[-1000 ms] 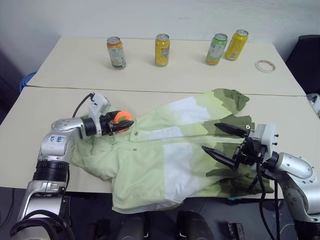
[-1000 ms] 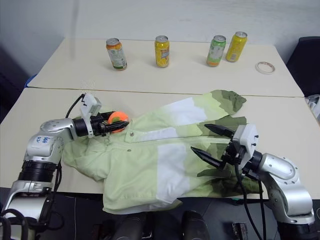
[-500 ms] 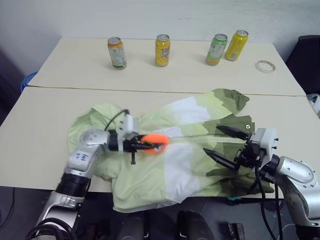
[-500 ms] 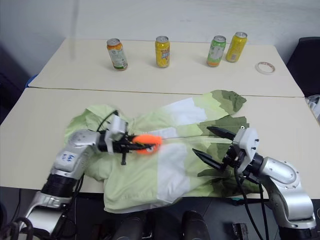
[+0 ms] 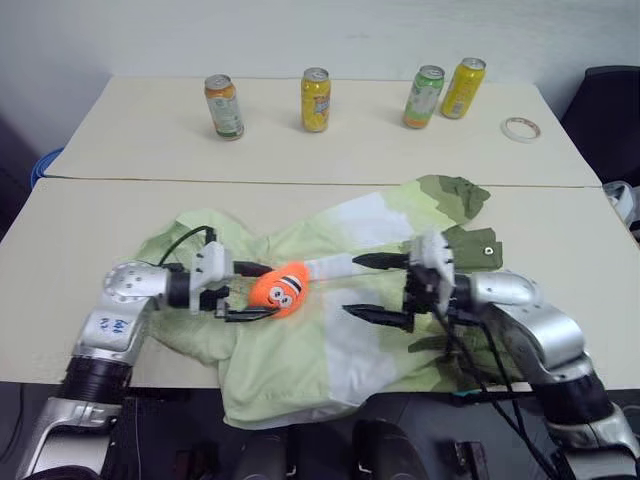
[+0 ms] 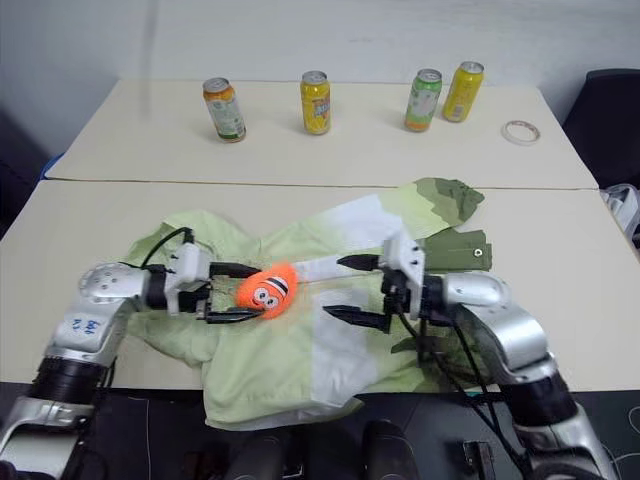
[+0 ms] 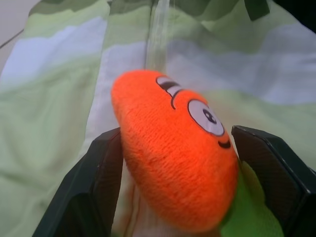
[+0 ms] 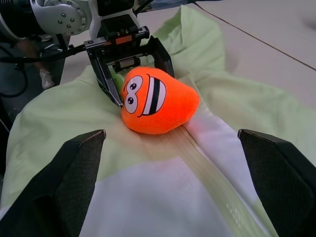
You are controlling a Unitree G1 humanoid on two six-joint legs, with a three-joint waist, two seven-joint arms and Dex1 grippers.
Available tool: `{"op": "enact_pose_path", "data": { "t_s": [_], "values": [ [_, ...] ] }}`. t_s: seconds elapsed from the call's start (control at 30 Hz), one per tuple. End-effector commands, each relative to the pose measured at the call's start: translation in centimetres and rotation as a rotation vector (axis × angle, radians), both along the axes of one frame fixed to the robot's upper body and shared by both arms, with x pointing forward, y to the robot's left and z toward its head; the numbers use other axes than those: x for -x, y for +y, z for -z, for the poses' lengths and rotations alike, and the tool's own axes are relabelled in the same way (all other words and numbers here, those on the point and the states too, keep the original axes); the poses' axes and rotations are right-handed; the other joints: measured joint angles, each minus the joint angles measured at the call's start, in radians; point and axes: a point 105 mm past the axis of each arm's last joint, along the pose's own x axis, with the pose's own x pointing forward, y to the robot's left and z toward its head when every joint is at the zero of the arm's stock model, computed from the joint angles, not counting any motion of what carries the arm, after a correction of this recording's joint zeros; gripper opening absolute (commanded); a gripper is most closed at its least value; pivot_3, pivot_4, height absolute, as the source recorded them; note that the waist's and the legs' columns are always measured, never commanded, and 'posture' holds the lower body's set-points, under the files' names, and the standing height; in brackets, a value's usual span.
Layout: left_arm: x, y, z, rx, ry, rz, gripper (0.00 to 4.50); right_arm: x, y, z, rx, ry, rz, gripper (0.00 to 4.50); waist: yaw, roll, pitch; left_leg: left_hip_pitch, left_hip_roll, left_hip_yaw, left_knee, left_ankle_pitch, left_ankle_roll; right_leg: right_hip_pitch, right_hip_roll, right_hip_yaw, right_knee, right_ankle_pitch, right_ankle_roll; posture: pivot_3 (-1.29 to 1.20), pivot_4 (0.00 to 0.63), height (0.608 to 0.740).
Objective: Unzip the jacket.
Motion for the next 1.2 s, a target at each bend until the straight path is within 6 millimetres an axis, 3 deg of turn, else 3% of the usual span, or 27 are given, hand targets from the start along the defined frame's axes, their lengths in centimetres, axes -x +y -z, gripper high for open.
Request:
{"op": "enact_pose_path", "data": {
  "t_s": [0.03,0.27,0.47,0.73,0.93,1.1,1.2],
  "values": [
    [-0.2,1.3,-0.4,-0.022,-0.032,-0.038,3.59,-1.1,2.8,0.6,0.039,-0.006,-0.074,4.5,-0.003,0.0,0.0,0.0,0.0,0.0,0.0,0.0,0.0,0.0,0.0,0.0,0.0,0.0,0.0,0.0,0.15,0.74],
    [-0.7,2.3,0.7,-0.028,-0.019,-0.083,3.59,-3.4,7.3,2.2,0.107,0.018,-0.139,4.5,-0.002,0.0,0.0,-0.002,-0.002,0.0,0.001,-0.001,0.001,-0.002,0.0,-0.001,0.002,0.0,0.0,0.0,0.15,0.74],
    [-1.1,3.0,1.6,-0.047,-0.006,-0.108,3.59,-3.6,9.6,2.7,0.118,-0.005,-0.189,4.5,-0.014,0.0,0.0,-0.002,-0.002,-0.001,0.001,-0.001,0.001,-0.002,0.001,-0.002,0.004,0.0,0.0,0.0,0.15,0.74],
    [-1.4,3.7,2.1,-0.026,0.032,-0.165,3.61,-4.6,10.3,1.9,0.049,-0.126,-0.098,2.03,-0.028,0.0,0.0,-0.001,-0.002,-0.001,0.0,0.0,0.0,-0.003,0.0,-0.002,0.007,0.0,0.0,0.0,0.15,0.74],
    [-1.3,4.0,2.7,-0.036,0.058,-0.172,3.61,-4.6,7.6,0.7,0.002,-0.217,-0.045,0.02,-0.025,0.0,0.0,-0.001,-0.002,-0.001,0.0,-0.001,0.0,-0.003,0.0,-0.001,0.007,0.0,0.0,0.0,0.15,0.74],
    [-1.6,4.4,3.0,-0.032,0.073,-0.198,3.61,-5.1,3.6,-0.2,-0.01,-0.262,0.061,0.02,-0.024,0.0,0.0,-0.001,-0.002,0.0,0.0,-0.001,0.0,-0.003,0.0,-0.001,0.007,0.0,0.0,0.0,0.15,0.74],
    [-1.4,4.4,3.9,-0.061,0.089,-0.194,3.61,-5.4,0.0,-1.4,-0.005,-0.312,0.163,0.02,-0.023,0.0,0.0,-0.001,-0.002,0.0,0.0,-0.001,0.0,-0.003,0.0,-0.001,0.007,0.0,0.0,0.0,0.15,0.74]
  ]
}}
